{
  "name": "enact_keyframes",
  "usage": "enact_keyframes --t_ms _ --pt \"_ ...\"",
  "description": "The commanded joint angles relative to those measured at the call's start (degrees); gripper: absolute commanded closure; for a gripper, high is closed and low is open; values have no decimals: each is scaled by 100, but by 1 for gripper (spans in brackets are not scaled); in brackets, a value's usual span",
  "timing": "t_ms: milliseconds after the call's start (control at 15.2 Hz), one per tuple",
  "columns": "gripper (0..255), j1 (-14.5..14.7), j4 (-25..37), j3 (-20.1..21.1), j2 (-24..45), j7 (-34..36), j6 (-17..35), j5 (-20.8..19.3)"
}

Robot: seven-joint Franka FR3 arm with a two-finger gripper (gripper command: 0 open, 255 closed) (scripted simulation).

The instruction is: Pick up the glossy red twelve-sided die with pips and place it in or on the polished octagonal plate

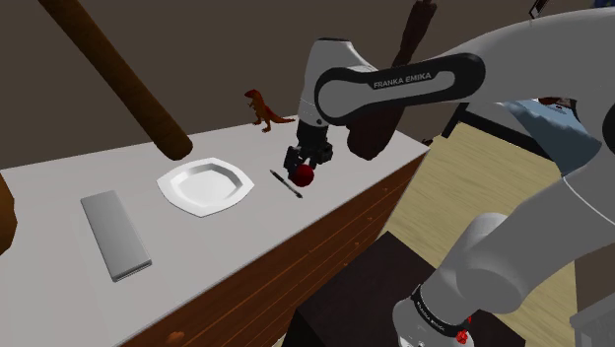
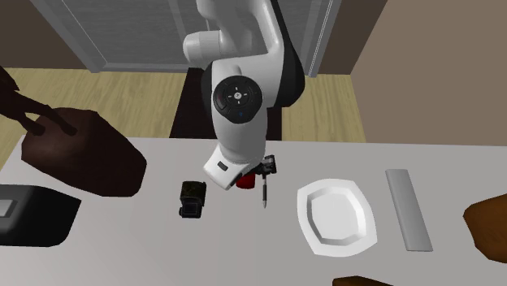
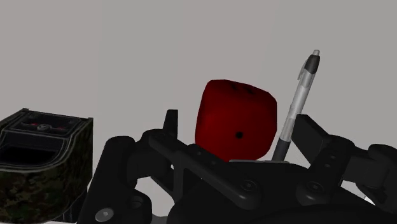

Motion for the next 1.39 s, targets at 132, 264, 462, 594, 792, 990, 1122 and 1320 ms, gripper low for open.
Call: enact_keyframes --t_ms 132,264,462,594,792,990,1122,1320 --pt "0 0 -64 0 4 -2 72 1" --pt "0 0 -64 0 5 -2 72 1" --pt "255 0 -63 0 4 -3 70 1" --pt "255 0 -63 0 4 -3 70 1" --pt "255 2 -66 3 14 2 83 2" --pt "255 1 -77 1 9 -2 89 2" --pt "255 1 -12 -3 -24 -3 -8 2" --pt "255 1 153 -11 -97 -5 -247 4"
